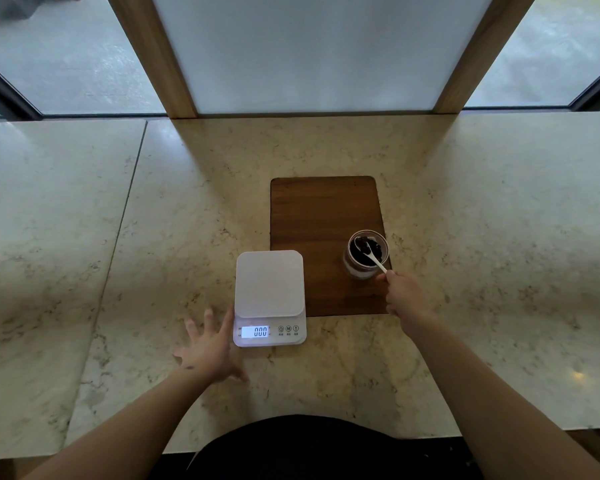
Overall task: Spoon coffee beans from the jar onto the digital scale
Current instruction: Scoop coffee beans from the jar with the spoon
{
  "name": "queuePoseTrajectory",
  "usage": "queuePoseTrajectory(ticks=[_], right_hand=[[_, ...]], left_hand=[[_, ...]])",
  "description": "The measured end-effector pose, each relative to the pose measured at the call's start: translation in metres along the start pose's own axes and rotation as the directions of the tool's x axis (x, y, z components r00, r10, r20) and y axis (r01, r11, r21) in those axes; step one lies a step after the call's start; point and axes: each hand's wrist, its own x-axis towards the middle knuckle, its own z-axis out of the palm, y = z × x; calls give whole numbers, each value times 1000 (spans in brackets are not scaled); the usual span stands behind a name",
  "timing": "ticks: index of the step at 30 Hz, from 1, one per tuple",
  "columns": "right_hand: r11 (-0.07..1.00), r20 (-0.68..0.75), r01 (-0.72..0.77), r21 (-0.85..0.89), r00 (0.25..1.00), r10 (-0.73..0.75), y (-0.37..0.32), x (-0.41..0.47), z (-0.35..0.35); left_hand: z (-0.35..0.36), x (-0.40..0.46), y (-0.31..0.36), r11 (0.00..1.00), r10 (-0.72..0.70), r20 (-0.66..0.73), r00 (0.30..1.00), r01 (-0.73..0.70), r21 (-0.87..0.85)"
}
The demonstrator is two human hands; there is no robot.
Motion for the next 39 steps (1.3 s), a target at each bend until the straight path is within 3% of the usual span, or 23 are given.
queuePoseTrajectory(ticks=[12, 15, 18, 20, 22, 25, 28, 39], right_hand=[[1000, 4, 5, 20, 1000, -5, 3, -3, 0], [981, -65, 139, -135, 987, -148, 1, -8, -1], [823, -132, 364, -436, 879, -458, 1, -14, -5], [693, -132, 428, -580, 790, -599, -1, -18, -9], [597, -97, 431, -677, 752, -652, -5, -18, -12], [526, -45, 378, -762, 779, -625, -12, -15, -13], [555, -16, 362, -749, 828, -561, -17, -13, -14], [840, 9, 305, -448, 941, -337, -24, -5, -15]], left_hand=[[3, 1, -3, 1000, 13, -1, 1000, -13, -17], [3, 2, -3, 1000, 10, -8, 1000, -10, -19], [4, 2, -4, 1000, 11, -18, 1000, -11, -20], [4, 2, -4, 999, 15, -26, 1000, -16, -28], [4, 2, -4, 999, 15, -26, 1000, -16, -31], [3, 2, -3, 999, 13, -22, 1000, -14, -32], [4, 2, -4, 999, 18, -20, 1000, -19, -38], [6, 7, -4, 999, 10, -10, 1000, -10, -41]])
